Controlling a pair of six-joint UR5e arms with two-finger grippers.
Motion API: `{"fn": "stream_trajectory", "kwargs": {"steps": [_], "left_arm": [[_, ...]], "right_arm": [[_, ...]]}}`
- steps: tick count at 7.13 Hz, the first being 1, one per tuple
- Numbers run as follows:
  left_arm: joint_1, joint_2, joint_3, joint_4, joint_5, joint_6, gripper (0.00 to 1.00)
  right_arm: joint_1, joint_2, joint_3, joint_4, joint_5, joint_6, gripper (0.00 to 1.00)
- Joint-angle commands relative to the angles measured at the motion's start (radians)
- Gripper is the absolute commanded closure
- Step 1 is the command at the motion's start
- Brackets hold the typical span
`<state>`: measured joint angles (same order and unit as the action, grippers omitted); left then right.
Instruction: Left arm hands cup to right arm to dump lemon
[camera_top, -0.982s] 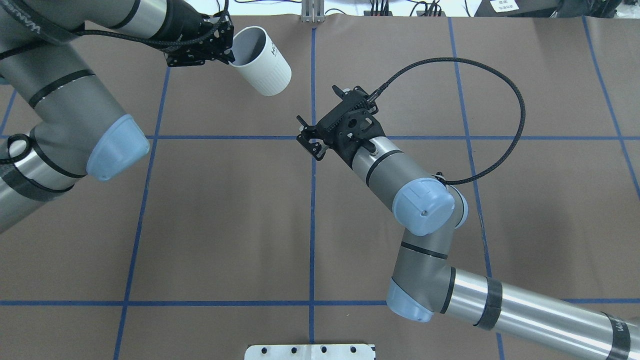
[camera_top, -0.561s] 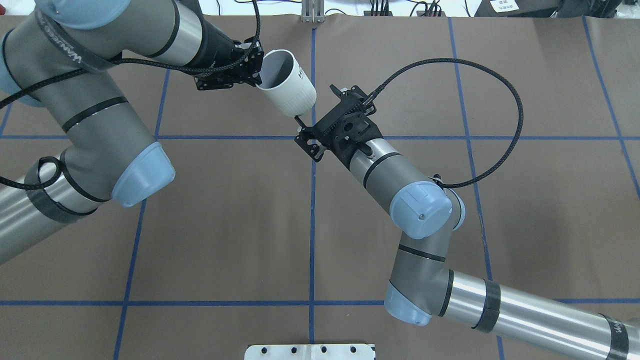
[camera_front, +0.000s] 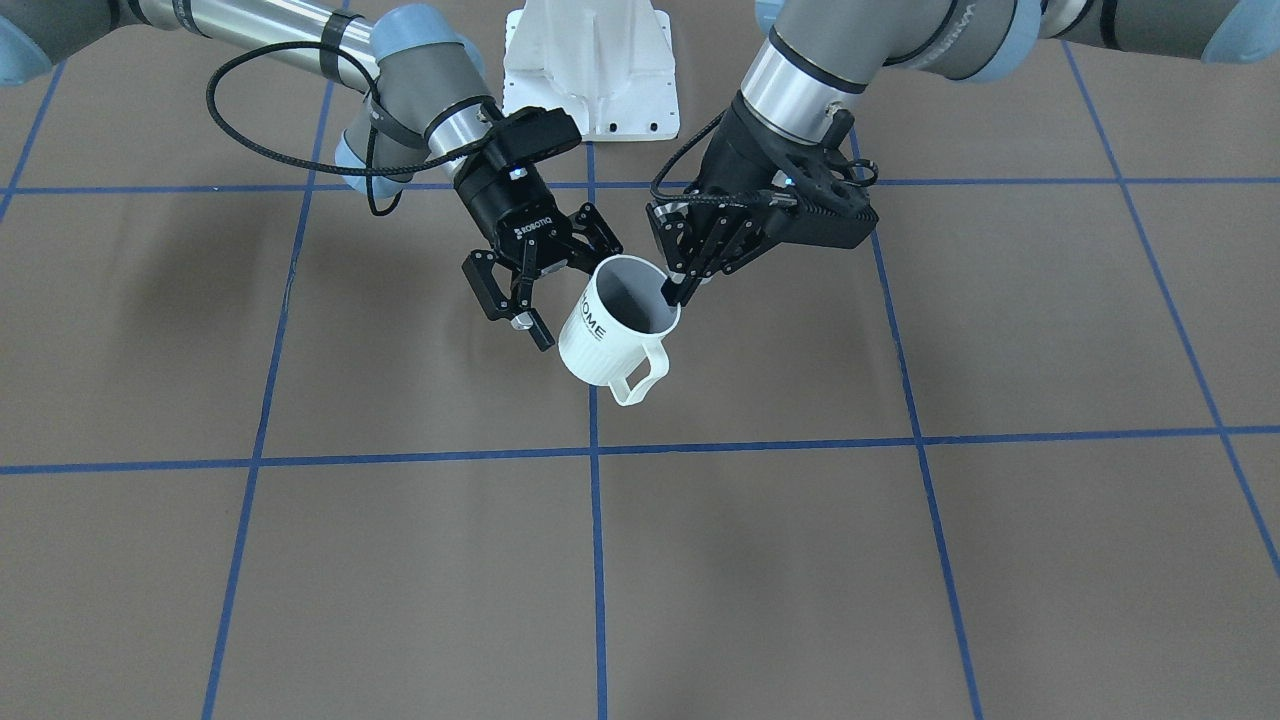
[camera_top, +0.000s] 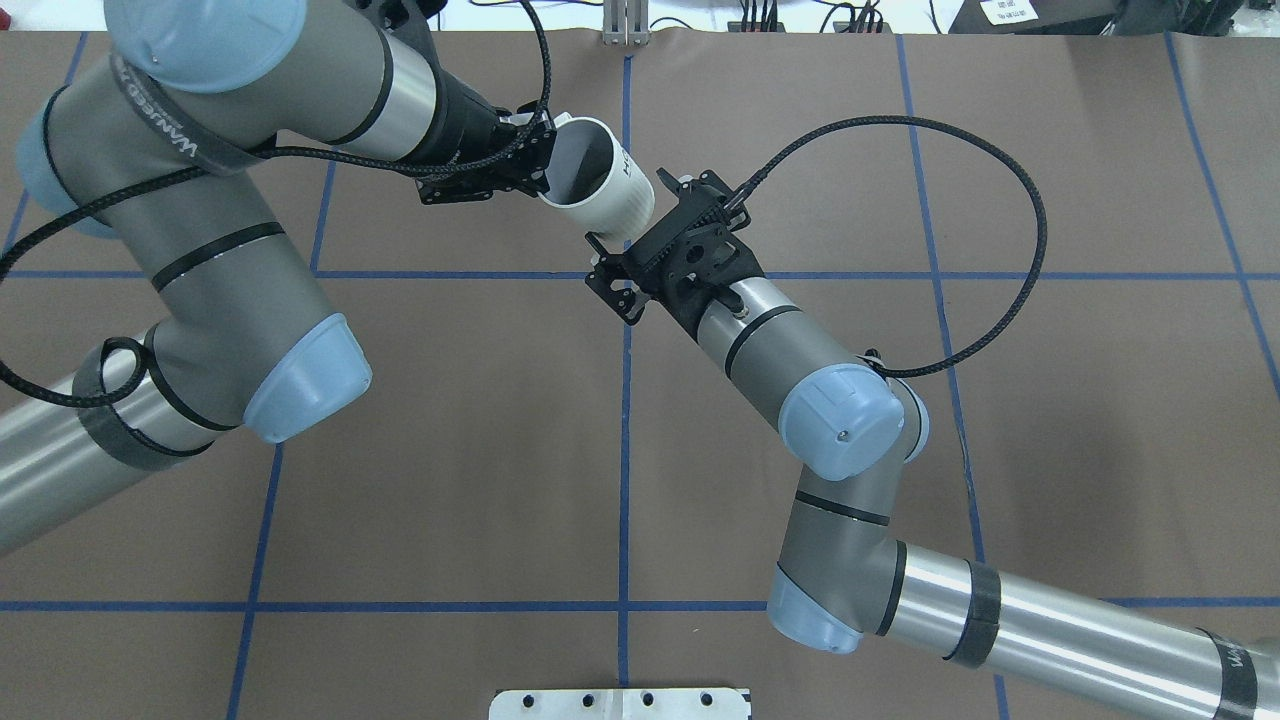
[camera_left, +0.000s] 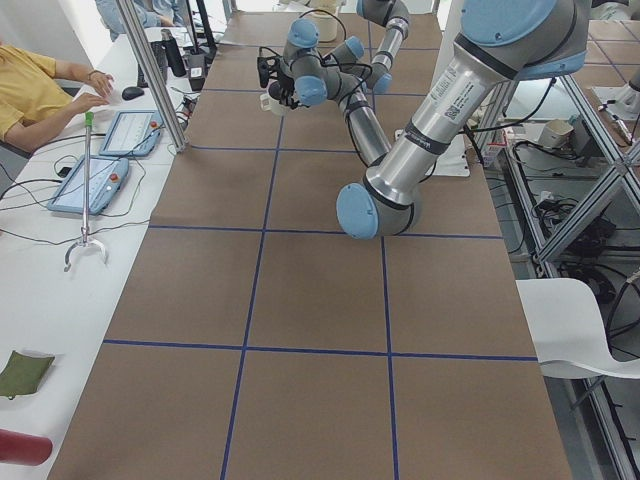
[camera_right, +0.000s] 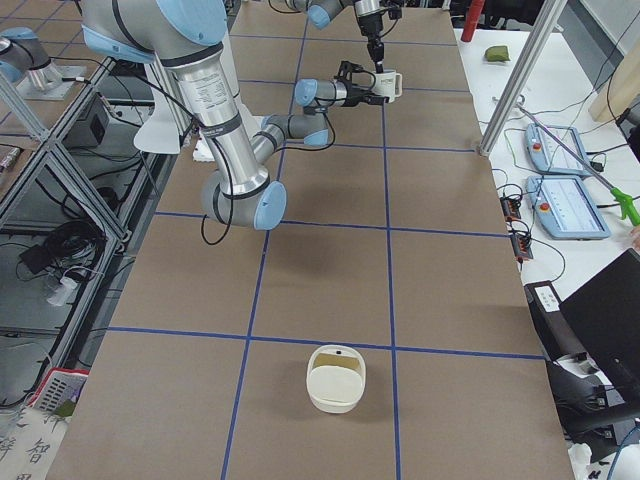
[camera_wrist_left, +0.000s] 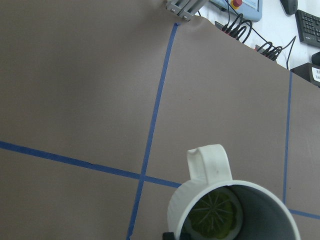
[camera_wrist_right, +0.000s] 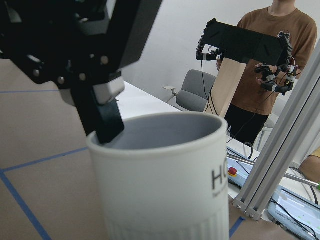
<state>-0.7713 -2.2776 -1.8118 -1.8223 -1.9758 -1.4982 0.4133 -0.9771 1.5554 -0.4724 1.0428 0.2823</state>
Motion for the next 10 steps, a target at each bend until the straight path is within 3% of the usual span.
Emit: {"fn": "stream_trajectory", "kwargs": {"steps": [1,10], "left_arm": [[0.003,-0.006,-0.001,0.0,-0.003,-0.001,1.0],[0.038,-0.014,-0.007,0.003,-0.009,-0.001,1.0]], "right_arm": [[-0.004,-0.002,0.0,0.0,-0.001,-0.002,0.06],[-0.021,-0.008,-0.001,0.008,-0.043,-0.005,0.06]]}}
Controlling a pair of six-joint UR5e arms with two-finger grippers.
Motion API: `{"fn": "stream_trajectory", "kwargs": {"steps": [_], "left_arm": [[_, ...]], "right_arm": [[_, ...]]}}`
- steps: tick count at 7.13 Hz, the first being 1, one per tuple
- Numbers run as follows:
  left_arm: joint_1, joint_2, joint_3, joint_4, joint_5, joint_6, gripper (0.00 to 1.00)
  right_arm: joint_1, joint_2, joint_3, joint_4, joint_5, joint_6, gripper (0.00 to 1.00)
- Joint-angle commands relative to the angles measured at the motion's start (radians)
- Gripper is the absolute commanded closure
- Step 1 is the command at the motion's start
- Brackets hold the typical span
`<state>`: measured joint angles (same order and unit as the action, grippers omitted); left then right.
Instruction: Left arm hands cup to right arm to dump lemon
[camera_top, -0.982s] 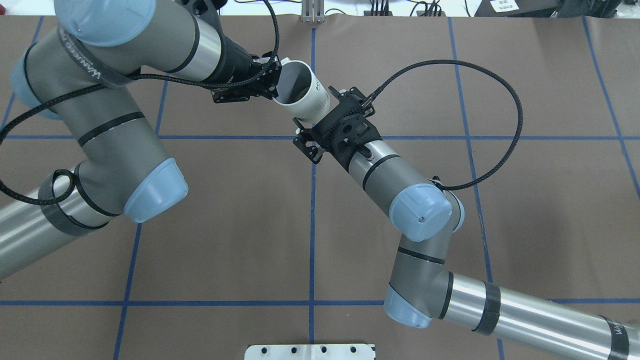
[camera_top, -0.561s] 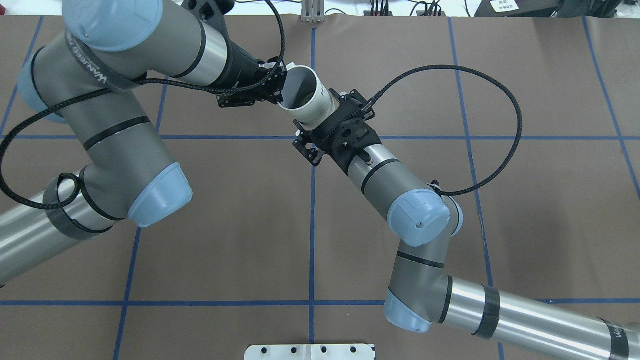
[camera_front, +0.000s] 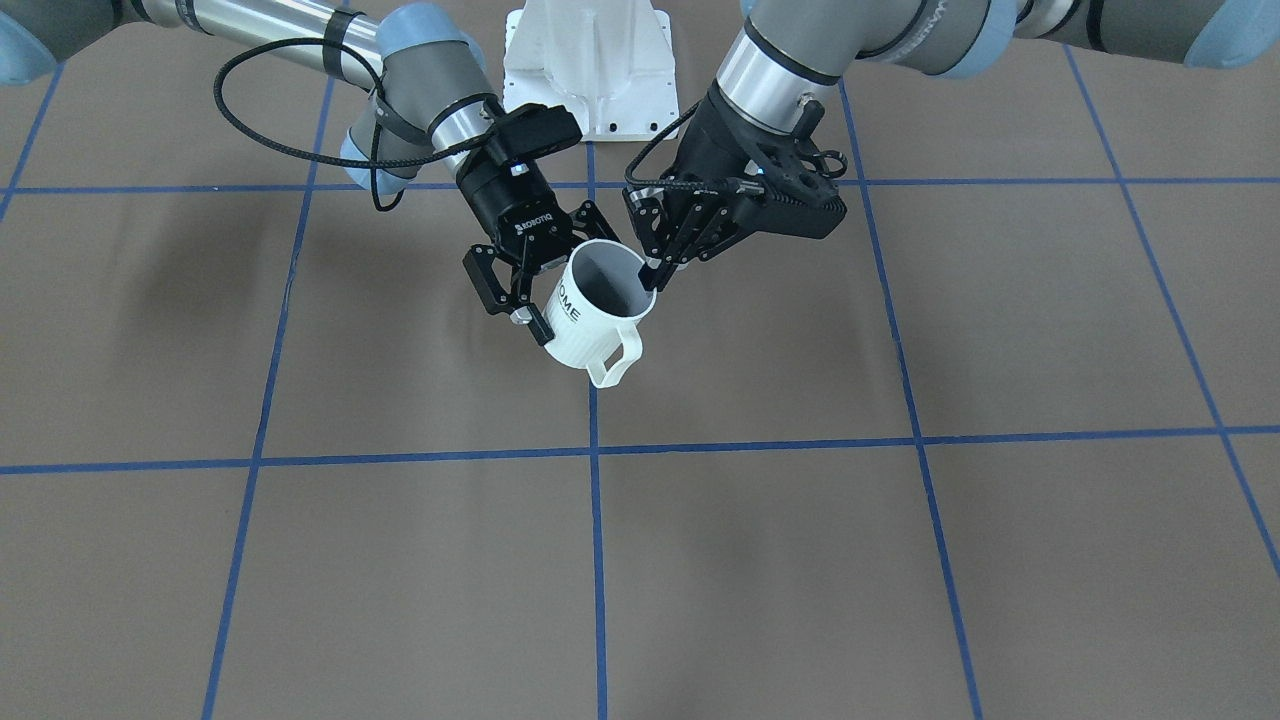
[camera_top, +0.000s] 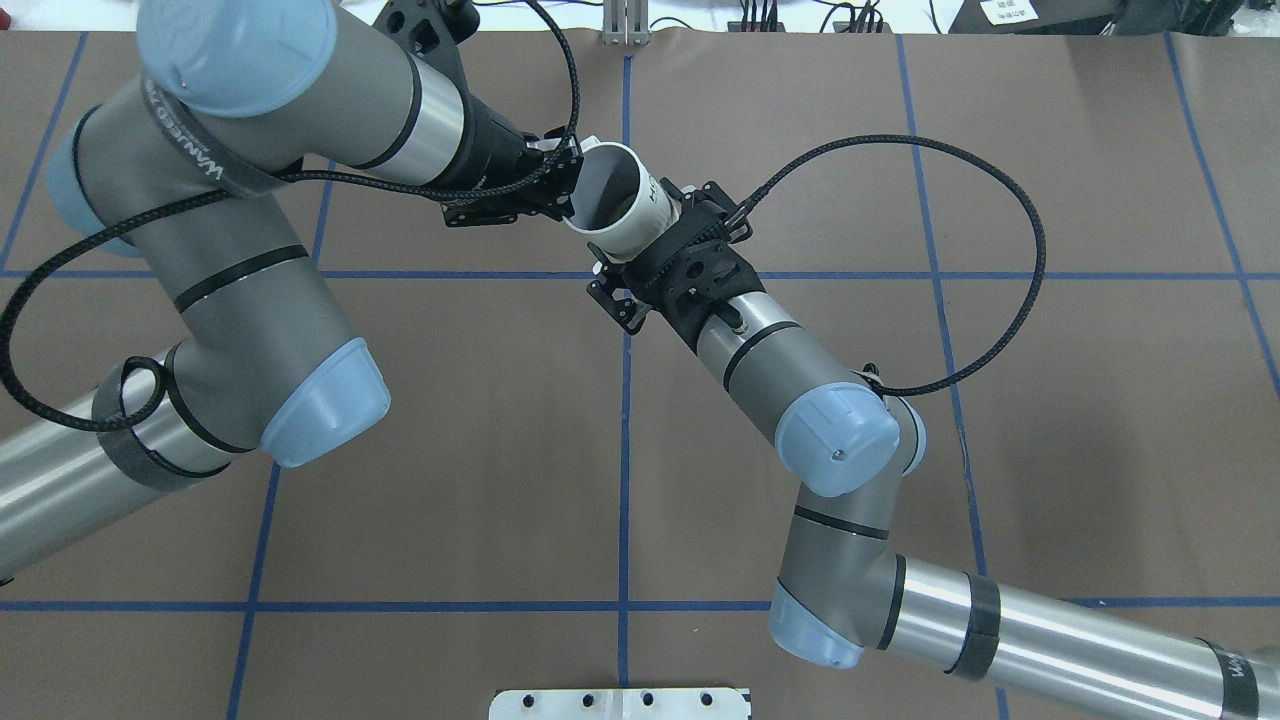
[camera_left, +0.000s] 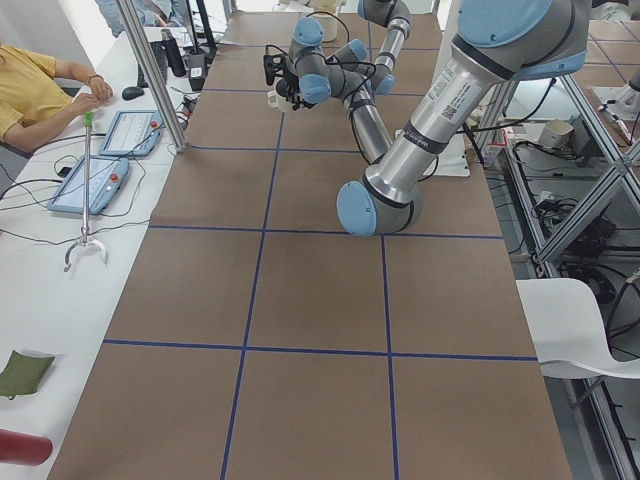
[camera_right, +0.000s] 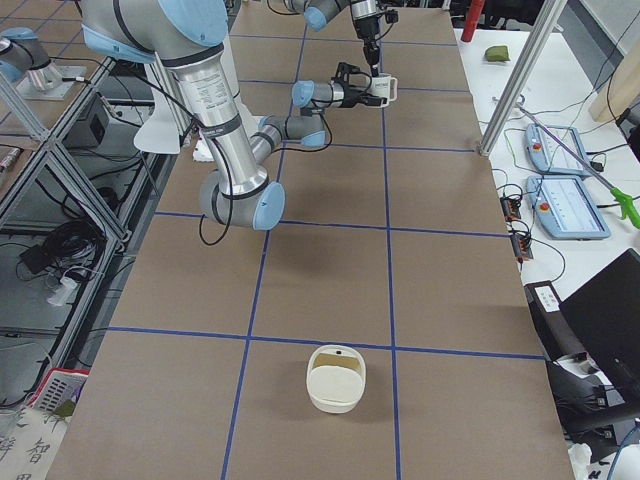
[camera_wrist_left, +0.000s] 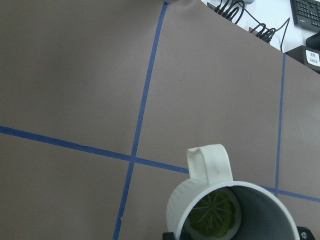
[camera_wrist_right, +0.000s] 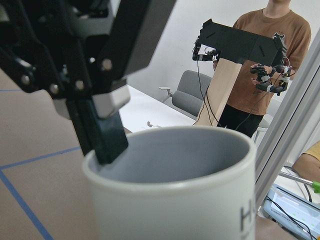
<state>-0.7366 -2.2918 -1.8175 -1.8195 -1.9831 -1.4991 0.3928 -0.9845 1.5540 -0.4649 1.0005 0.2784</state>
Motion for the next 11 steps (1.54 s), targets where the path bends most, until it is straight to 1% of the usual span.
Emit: {"fn": "stream_trajectory", "kwargs": {"steps": [1,2,3,4,5,6,7,8,9,10,11], "left_arm": [[0.003,0.0,-0.002,0.0,-0.003,0.0,1.0],[0.003,0.0,-0.002,-0.001,-0.003,0.0,1.0],[0.003,0.0,-0.006,-0.001,-0.008,0.002,1.0],[0.003,0.002,-0.005,-0.001,-0.008,0.003,0.23],[0.003,0.009,-0.02,-0.001,-0.003,0.005,0.0],[-0.009,0.011,-0.032,0.015,-0.028,0.023,0.0],[-0.062,0.009,-0.035,0.063,-0.119,0.102,0.0],[-0.12,0.015,-0.046,0.103,-0.187,0.176,0.0],[-0.176,0.049,-0.055,0.153,-0.225,0.279,0.0],[-0.228,0.116,-0.081,0.207,-0.25,0.444,0.0],[-0.287,0.185,-0.104,0.256,-0.252,0.6,0.0]], "right_arm": [[0.0,-0.002,0.0,0.0,0.0,-0.001,0.06],[0.001,-0.005,0.001,0.0,0.0,-0.002,0.1],[-0.006,-0.008,0.001,0.0,0.0,-0.002,0.43],[-0.011,-0.007,-0.002,0.002,-0.002,-0.001,0.68],[-0.012,-0.008,0.0,0.005,-0.002,0.004,0.82],[-0.012,-0.008,0.001,0.009,-0.003,0.01,0.88],[-0.012,-0.01,0.008,0.041,-0.003,0.015,0.92],[-0.014,-0.026,0.008,0.064,-0.003,0.132,0.92],[-0.011,-0.054,0.02,0.068,-0.002,0.268,1.0],[0.004,-0.075,0.046,0.061,-0.003,0.294,1.0],[0.043,-0.126,0.064,0.057,-0.003,0.298,1.0]]}}
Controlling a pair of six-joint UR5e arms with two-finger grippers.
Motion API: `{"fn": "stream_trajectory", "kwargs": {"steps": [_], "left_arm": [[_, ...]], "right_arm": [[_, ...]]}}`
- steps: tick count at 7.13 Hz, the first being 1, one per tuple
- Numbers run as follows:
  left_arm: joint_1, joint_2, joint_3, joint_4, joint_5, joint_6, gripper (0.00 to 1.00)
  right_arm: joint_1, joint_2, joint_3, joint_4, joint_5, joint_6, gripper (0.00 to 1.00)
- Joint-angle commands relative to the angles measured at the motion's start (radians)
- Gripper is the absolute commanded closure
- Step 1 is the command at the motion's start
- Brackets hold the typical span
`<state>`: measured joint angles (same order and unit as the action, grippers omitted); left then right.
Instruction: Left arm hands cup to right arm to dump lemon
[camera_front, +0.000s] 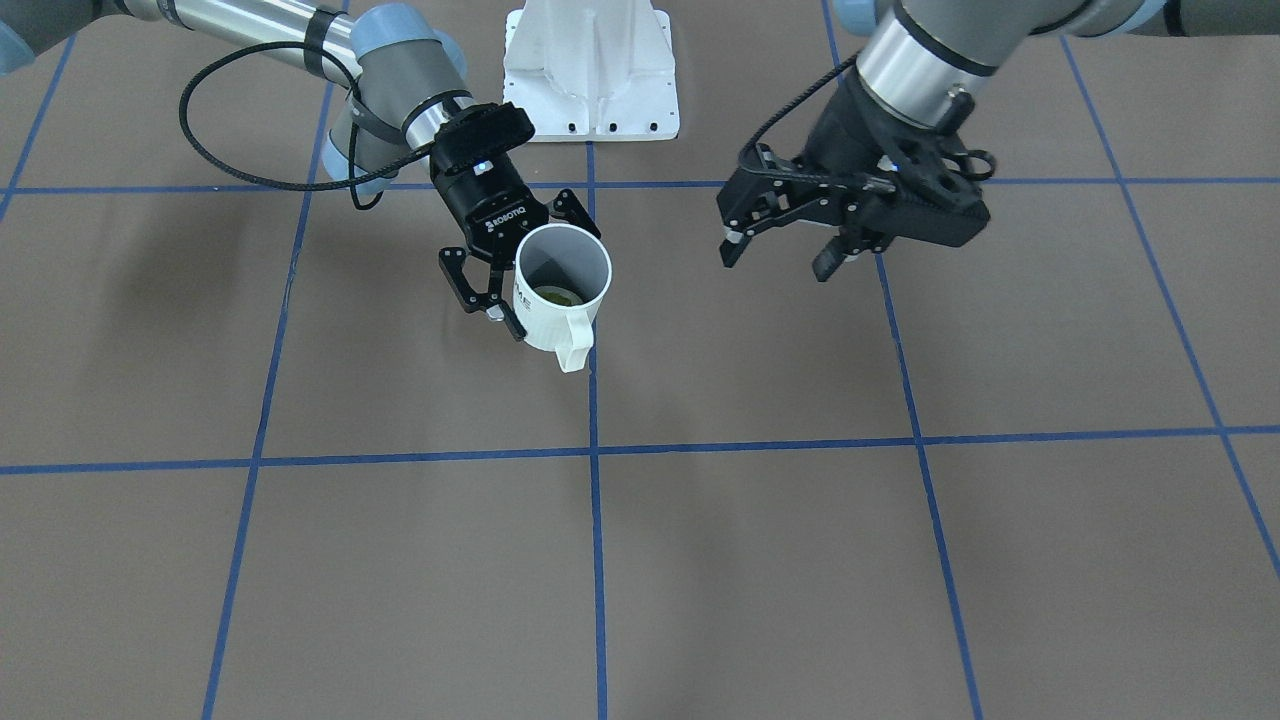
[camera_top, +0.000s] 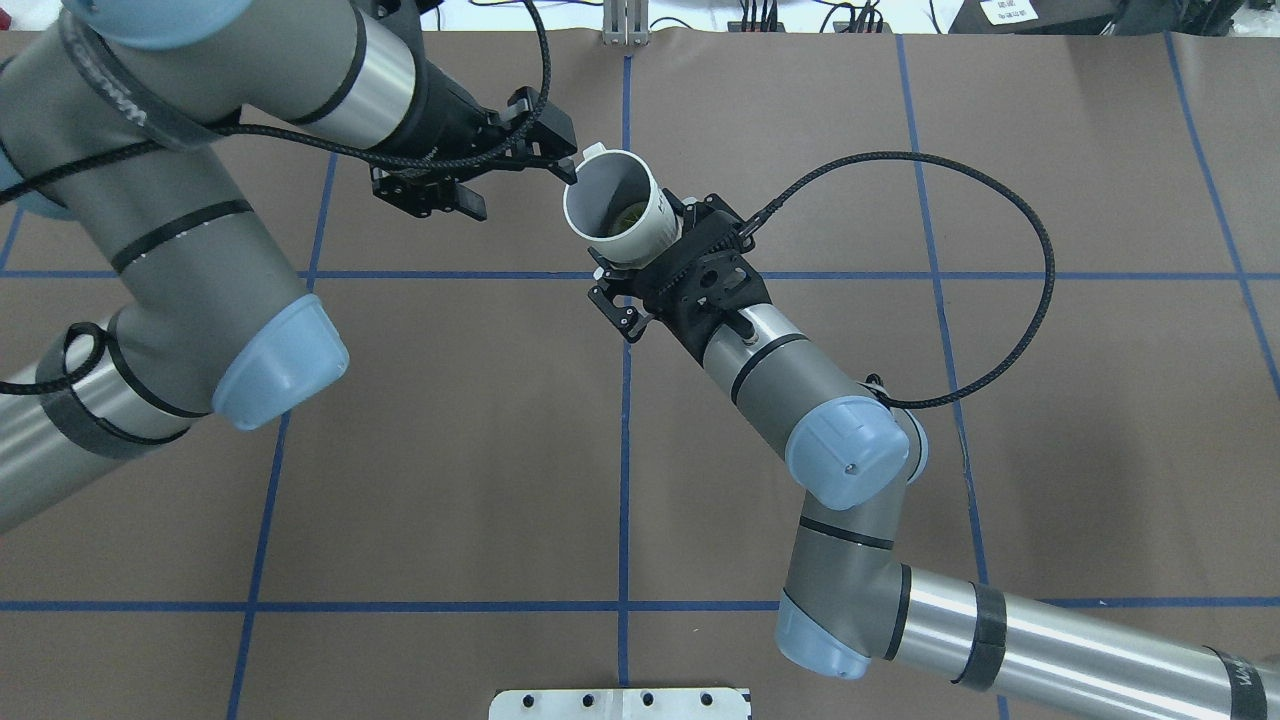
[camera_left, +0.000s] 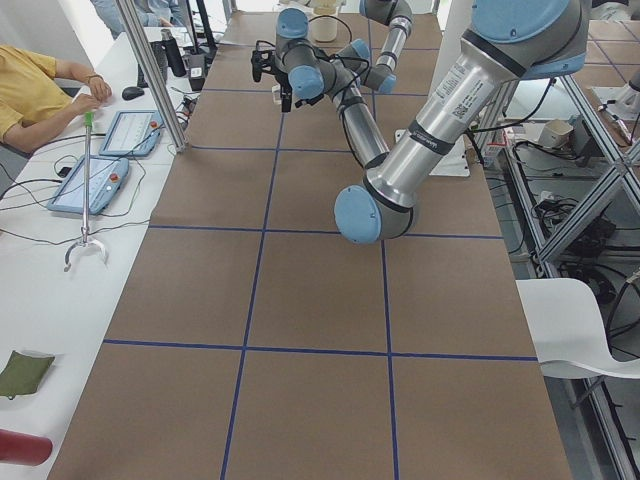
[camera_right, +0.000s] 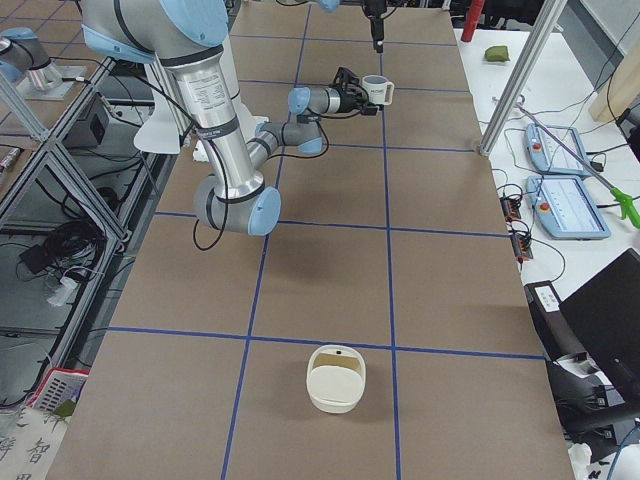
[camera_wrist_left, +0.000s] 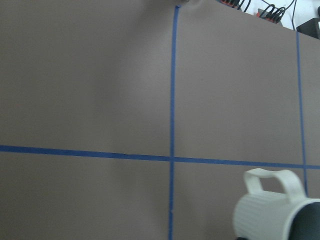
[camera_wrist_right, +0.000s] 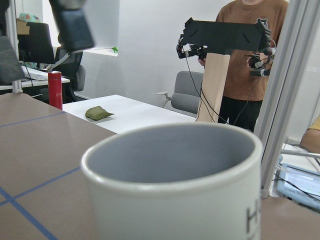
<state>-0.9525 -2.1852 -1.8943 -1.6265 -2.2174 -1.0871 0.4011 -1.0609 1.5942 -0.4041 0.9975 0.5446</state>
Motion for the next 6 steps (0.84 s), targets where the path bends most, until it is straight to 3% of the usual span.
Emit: {"fn": "stream_trajectory", "kwargs": {"steps": [1,2,4,5,6], "left_arm": [[-0.124,0.144,-0.032,0.091,-0.018,0.354,0.0],[-0.176,0.206,-0.029,0.112,-0.018,0.525,0.0],[-0.288,0.327,-0.022,0.12,-0.018,0.825,0.0],[-0.329,0.359,-0.023,0.12,-0.019,0.883,0.0],[-0.333,0.367,-0.026,0.122,-0.019,0.883,0.0]], "right_arm": [[0.085,-0.091,0.036,-0.005,0.012,0.064,1.0],[0.131,-0.143,0.067,-0.025,0.048,0.074,1.0],[0.275,-0.334,0.2,-0.045,0.279,0.093,1.0],[0.339,-0.456,0.266,-0.039,0.384,0.113,1.0],[0.385,-0.575,0.323,-0.033,0.427,0.133,1.0]]}}
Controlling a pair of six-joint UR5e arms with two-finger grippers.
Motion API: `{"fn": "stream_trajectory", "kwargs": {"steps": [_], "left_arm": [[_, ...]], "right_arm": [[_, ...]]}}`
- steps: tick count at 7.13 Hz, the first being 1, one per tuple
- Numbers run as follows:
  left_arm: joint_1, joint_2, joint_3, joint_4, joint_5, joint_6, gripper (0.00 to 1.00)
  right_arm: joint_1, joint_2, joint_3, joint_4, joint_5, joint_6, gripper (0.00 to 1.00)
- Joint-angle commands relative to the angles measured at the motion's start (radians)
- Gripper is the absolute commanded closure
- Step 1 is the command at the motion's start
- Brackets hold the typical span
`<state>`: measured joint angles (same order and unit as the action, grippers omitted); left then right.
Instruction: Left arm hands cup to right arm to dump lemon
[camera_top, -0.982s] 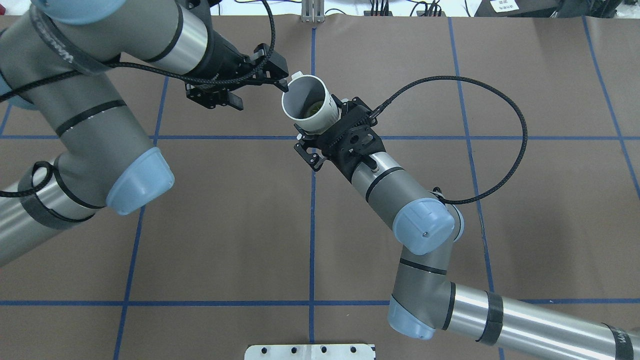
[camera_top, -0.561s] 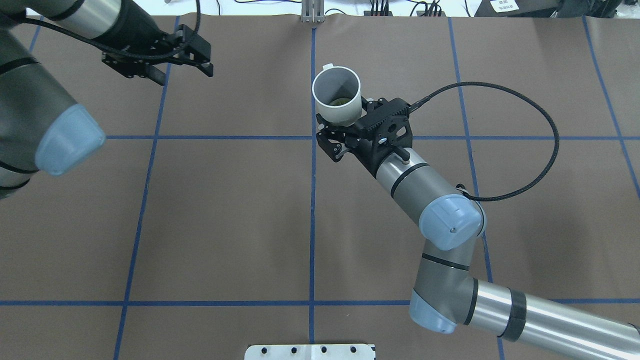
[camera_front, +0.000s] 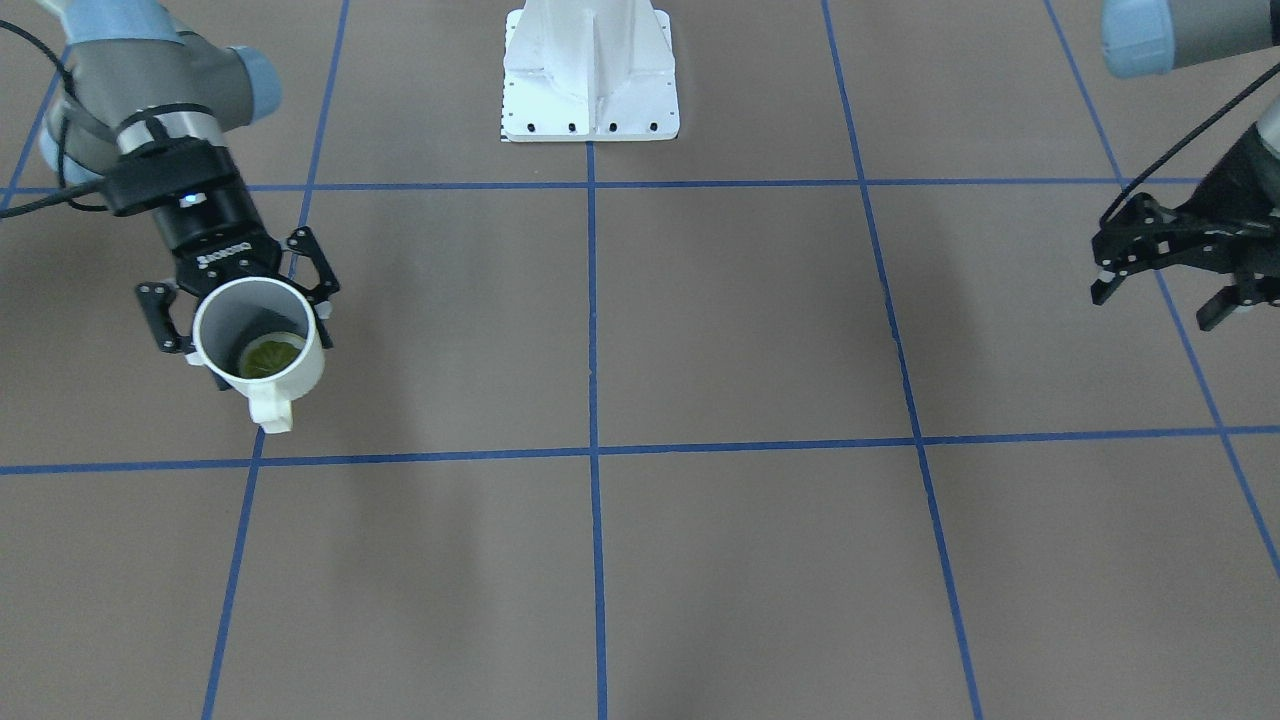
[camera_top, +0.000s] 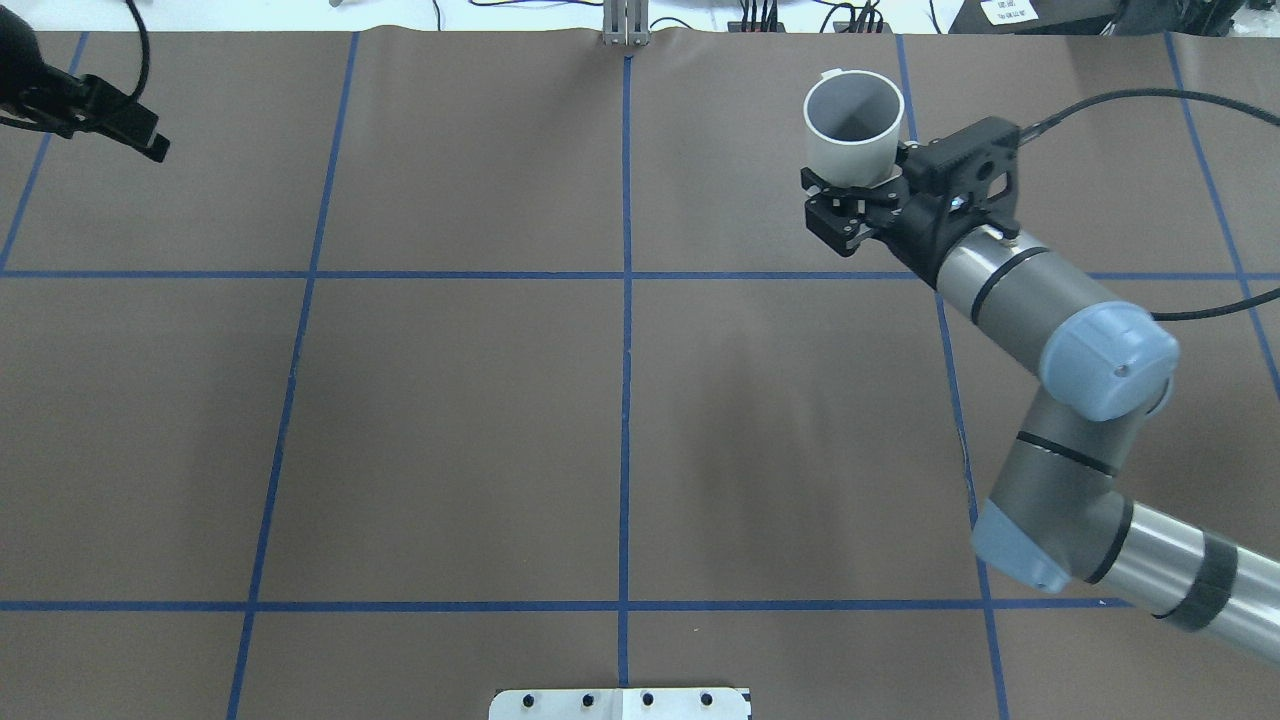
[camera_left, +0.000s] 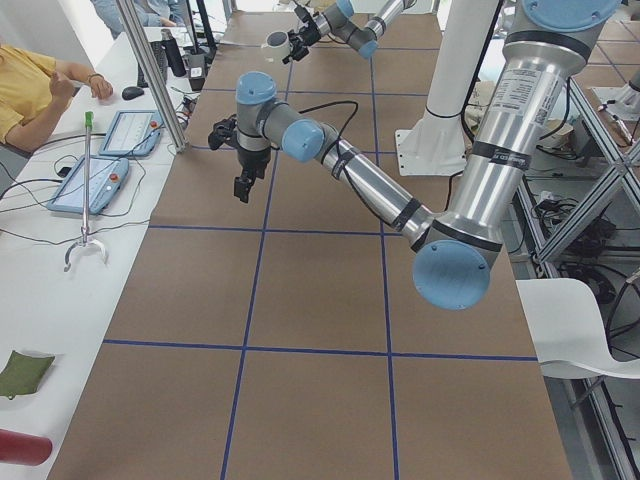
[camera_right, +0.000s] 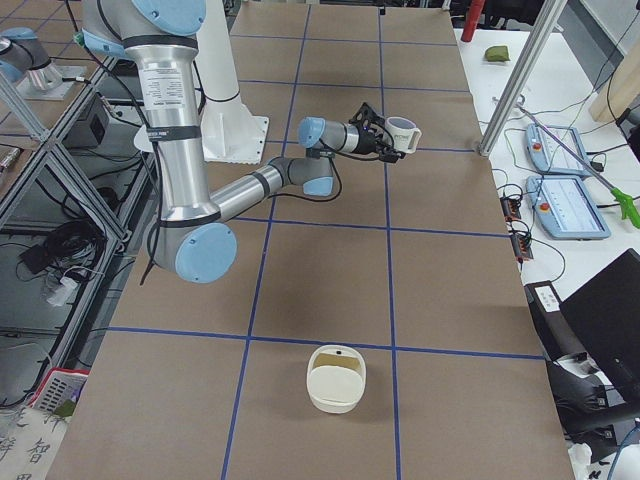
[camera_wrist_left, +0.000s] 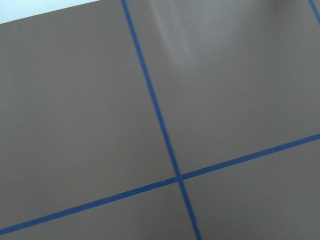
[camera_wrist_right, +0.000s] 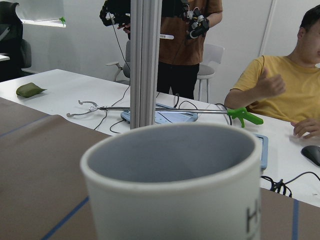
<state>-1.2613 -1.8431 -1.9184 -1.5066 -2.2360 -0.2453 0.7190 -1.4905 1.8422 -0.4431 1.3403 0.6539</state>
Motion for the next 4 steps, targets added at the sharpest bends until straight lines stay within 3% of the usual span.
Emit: {"fn": "stream_trajectory", "kwargs": {"steps": [1,3,4], "left_arm": [[-0.023,0.025,-0.004,0.002,-0.001,0.041,0.0],[-0.02,0.025,-0.005,0.002,-0.001,0.04,0.0],[-0.018,0.025,-0.005,0.002,-0.001,0.04,0.0]], "right_arm": [[0.074,-0.234,0.09,0.082,0.086,0.141,1.0],[0.08,-0.441,0.06,0.342,0.086,0.18,1.0],[0.086,-0.503,-0.036,0.536,0.091,0.26,1.0]]}}
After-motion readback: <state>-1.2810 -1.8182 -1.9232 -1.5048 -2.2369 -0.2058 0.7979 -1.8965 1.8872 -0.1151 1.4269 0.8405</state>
